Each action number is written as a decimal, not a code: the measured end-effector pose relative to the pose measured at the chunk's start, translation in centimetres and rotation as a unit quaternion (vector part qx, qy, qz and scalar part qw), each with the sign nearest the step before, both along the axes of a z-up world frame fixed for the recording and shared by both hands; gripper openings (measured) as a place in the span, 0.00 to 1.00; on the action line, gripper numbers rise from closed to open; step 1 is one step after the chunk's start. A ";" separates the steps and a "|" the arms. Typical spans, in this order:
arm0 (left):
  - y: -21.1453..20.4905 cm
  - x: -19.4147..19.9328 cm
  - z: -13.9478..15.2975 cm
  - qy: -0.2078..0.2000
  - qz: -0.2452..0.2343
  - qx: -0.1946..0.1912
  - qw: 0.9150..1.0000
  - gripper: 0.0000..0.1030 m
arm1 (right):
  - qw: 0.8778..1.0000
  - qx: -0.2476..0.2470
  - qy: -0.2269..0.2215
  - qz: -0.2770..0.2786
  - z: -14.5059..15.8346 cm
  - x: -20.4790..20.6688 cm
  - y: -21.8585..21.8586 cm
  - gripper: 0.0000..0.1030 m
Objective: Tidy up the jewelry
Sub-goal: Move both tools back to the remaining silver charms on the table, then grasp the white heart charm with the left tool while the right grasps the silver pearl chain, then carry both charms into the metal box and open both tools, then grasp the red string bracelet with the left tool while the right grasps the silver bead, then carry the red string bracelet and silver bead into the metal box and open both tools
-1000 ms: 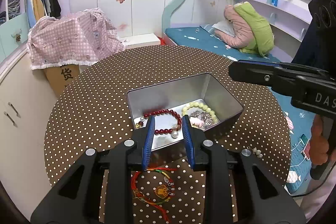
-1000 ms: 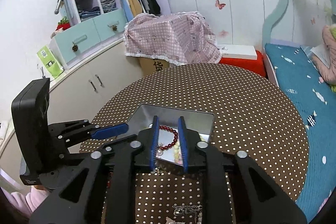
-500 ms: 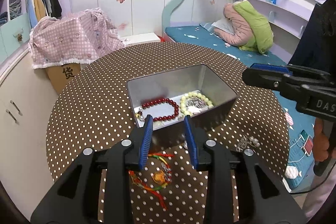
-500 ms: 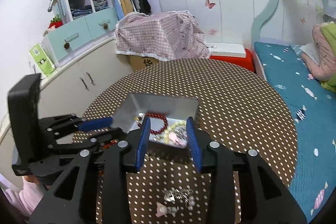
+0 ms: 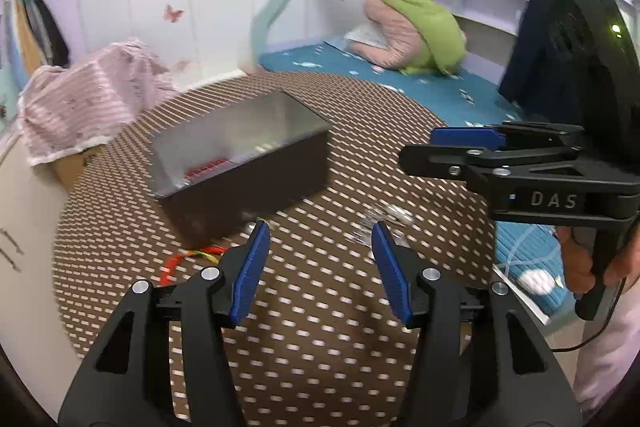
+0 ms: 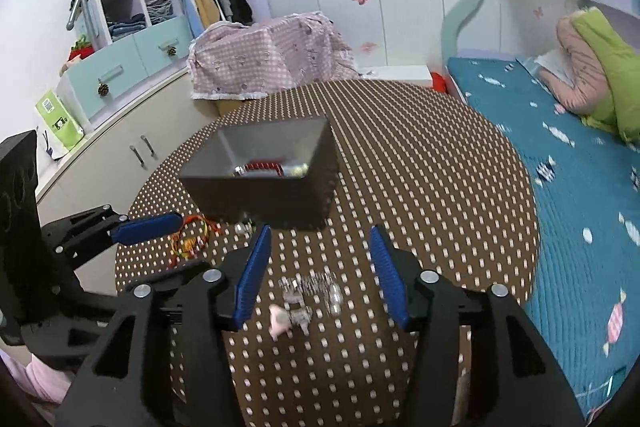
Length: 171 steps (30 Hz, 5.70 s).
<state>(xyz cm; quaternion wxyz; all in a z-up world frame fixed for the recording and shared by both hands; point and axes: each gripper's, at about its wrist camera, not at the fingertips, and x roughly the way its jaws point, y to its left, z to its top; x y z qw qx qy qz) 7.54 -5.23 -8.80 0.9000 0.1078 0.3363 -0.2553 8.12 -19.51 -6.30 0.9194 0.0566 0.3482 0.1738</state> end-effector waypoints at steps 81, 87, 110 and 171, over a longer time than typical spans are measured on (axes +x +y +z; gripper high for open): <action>7.1 7.4 7.1 -0.067 0.091 -0.080 0.990 0.22 | 0.987 -0.067 -0.110 0.095 7.0 4.3 8.8 0.08; 7.2 8.3 7.6 -0.068 0.096 -0.081 0.990 0.22 | 0.986 -0.066 -0.119 0.100 8.2 5.0 9.3 0.08; 8.4 7.3 3.0 -0.013 0.108 -0.037 0.993 0.42 | 0.996 -0.048 -0.028 0.071 2.5 4.6 7.9 0.33; 13.1 4.3 -2.4 0.063 0.117 -0.075 0.988 0.13 | 0.981 -0.171 0.022 0.094 -4.0 4.5 13.3 0.11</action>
